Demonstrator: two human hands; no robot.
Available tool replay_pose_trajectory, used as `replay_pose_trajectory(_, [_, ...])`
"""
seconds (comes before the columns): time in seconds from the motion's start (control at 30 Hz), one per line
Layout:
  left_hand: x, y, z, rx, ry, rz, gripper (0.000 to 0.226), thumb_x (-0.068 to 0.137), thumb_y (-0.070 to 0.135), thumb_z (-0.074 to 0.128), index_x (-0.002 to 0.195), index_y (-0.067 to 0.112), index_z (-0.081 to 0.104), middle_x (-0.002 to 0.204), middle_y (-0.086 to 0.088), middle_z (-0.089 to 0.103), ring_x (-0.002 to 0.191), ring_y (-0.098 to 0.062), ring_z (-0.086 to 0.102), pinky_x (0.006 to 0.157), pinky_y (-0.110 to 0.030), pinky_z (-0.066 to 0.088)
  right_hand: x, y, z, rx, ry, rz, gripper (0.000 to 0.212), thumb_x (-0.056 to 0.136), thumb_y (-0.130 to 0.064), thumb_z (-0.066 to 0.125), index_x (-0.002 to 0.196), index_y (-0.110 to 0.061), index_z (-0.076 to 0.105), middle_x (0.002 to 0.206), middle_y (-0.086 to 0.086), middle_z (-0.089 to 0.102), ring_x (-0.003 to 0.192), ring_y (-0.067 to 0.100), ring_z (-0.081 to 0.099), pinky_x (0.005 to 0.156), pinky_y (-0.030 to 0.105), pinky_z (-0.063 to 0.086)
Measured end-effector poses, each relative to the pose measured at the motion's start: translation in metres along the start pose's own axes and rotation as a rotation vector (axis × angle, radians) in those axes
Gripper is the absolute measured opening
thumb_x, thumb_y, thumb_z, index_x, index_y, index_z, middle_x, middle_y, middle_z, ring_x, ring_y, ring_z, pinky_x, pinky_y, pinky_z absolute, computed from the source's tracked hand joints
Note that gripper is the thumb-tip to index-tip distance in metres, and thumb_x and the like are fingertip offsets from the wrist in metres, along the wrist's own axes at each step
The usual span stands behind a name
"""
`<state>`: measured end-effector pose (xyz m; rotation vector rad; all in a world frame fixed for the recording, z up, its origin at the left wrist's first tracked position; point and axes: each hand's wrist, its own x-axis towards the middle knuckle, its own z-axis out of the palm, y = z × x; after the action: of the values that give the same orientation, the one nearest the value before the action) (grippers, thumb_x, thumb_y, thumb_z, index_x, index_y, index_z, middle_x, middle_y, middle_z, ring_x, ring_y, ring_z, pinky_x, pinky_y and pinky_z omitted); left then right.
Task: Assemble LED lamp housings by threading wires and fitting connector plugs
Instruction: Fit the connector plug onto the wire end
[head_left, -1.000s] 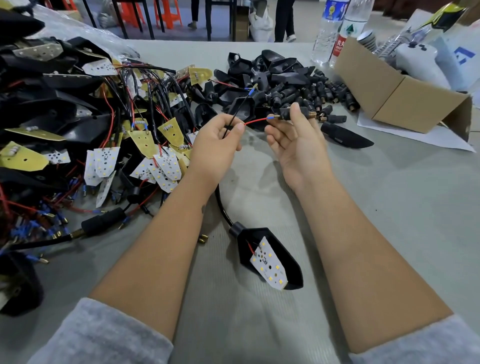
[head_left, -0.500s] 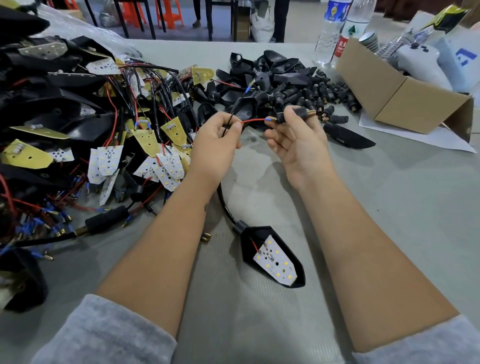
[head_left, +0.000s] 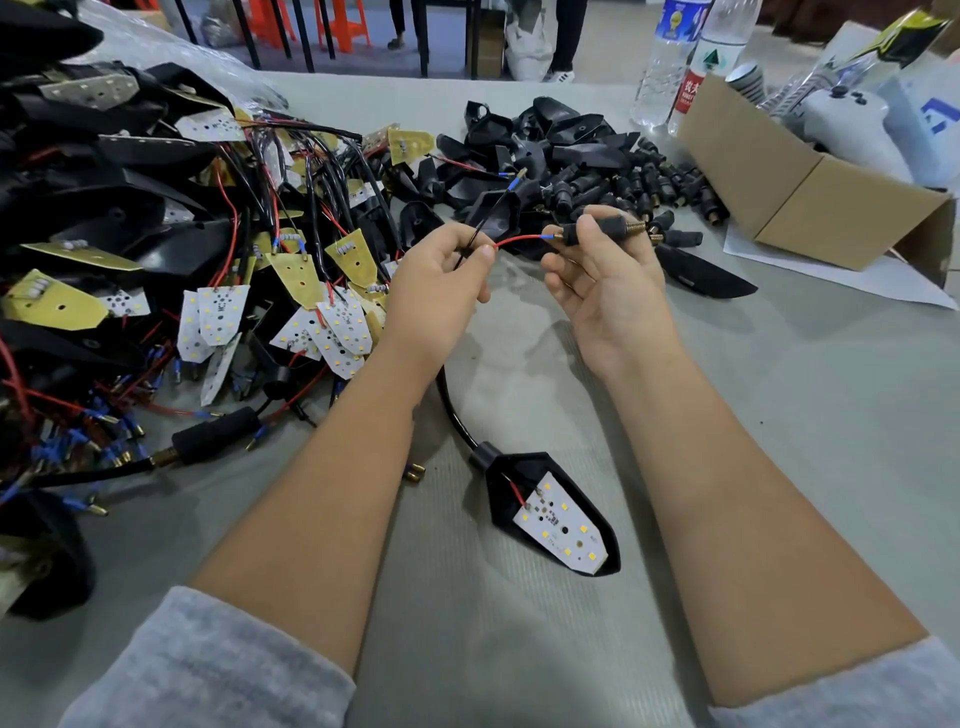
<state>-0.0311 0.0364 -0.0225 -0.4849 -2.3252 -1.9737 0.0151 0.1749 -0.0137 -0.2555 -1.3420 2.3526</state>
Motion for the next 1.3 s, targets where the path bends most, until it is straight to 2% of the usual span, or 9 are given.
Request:
replay_pose_trajectory(0.13, [-0.001,-0.001,0.002,0.077,-0.021,0.004,0.017,0.094,0.021,0.058,0.078,0.026,0.061,0.059,0.007,0.058,0.055,-0.003,0.049,0.063,-0.024,0.044,0.001,-0.001,0.002,0.038,-0.008,0.023,0.011,0.097,-0.024,0.059,0.089,-0.021,0.053,0.084,0.008,0.074,0.061,0.015,0.063,0.06,0.024,0.052])
replay_pose_trajectory(0.27, [-0.001,-0.001,0.003,0.041,-0.033,-0.002,0.019,0.091,0.014,0.064,0.074,0.022,0.063,0.047,0.014,0.048,0.045,-0.002,0.038,0.048,-0.017,0.034,0.0,-0.003,0.001,0.081,-0.02,0.047,0.009,0.098,-0.025,0.058,0.09,-0.022,0.054,0.087,0.008,0.073,0.065,0.014,0.063,0.064,0.023,0.052])
replay_pose_trajectory(0.37, [0.0,-0.001,0.003,0.009,-0.023,-0.003,0.013,0.088,0.01,0.067,0.076,0.012,0.065,0.044,0.015,0.044,0.046,-0.002,0.035,0.048,-0.016,0.03,-0.001,-0.004,0.001,0.071,-0.026,0.051,0.008,0.098,-0.024,0.057,0.091,-0.023,0.054,0.087,0.007,0.073,0.065,0.013,0.064,0.065,0.024,0.052])
replay_pose_trajectory(0.47, [-0.001,-0.001,0.003,-0.026,-0.029,0.005,0.009,0.087,0.008,0.068,0.079,0.003,0.067,0.051,0.008,0.043,0.048,-0.005,0.034,0.048,-0.017,0.03,-0.001,-0.003,0.002,0.008,-0.031,0.04,0.006,0.098,-0.022,0.057,0.093,-0.024,0.056,0.086,0.006,0.073,0.065,0.014,0.064,0.065,0.024,0.052])
replay_pose_trajectory(0.7, [-0.002,0.001,-0.001,-0.084,-0.02,0.029,0.018,0.089,0.011,0.067,0.073,0.017,0.064,0.052,0.01,0.045,0.048,-0.002,0.034,0.048,-0.015,0.03,0.001,-0.002,0.002,-0.009,-0.021,0.054,0.008,0.098,-0.019,0.056,0.09,-0.021,0.054,0.083,0.006,0.072,0.062,0.014,0.063,0.061,0.023,0.051])
replay_pose_trajectory(0.9, [-0.005,0.002,0.003,-0.06,-0.09,0.034,0.01,0.093,0.011,0.064,0.086,0.004,0.063,0.046,0.018,0.052,0.047,0.002,0.044,0.05,-0.009,0.035,-0.005,0.004,0.009,-0.27,-0.101,-0.005,0.005,0.096,-0.016,0.06,0.091,-0.018,0.058,0.085,0.007,0.07,0.066,0.012,0.064,0.068,0.024,0.052])
replay_pose_trajectory(1.0, [-0.003,0.004,0.002,-0.03,-0.073,-0.008,0.012,0.094,0.018,0.058,0.084,0.012,0.061,0.05,0.012,0.051,0.048,-0.003,0.043,0.049,-0.013,0.036,-0.006,0.005,0.009,-0.323,-0.11,-0.013,0.007,0.094,-0.015,0.063,0.089,-0.019,0.06,0.082,0.002,0.067,0.069,0.012,0.063,0.069,0.023,0.051])
replay_pose_trajectory(1.13, [0.001,0.004,0.003,-0.108,-0.063,-0.119,0.018,0.093,0.008,0.041,0.086,0.019,0.054,0.049,0.005,0.052,0.037,0.0,0.037,0.037,-0.013,0.028,-0.005,0.007,0.01,-0.452,-0.142,-0.026,0.008,0.092,-0.015,0.065,0.088,-0.021,0.063,0.081,-0.003,0.064,0.071,0.011,0.06,0.069,0.023,0.048])
replay_pose_trajectory(1.3, [0.0,0.002,0.002,-0.013,-0.085,-0.129,0.023,0.086,0.007,0.04,0.092,0.025,0.053,0.053,0.006,0.059,0.041,-0.001,0.039,0.049,-0.022,0.031,-0.005,0.008,0.012,-0.554,-0.181,-0.019,0.009,0.096,-0.019,0.06,0.091,-0.019,0.067,0.063,-0.015,0.064,0.061,0.004,0.056,0.062,0.017,0.045])
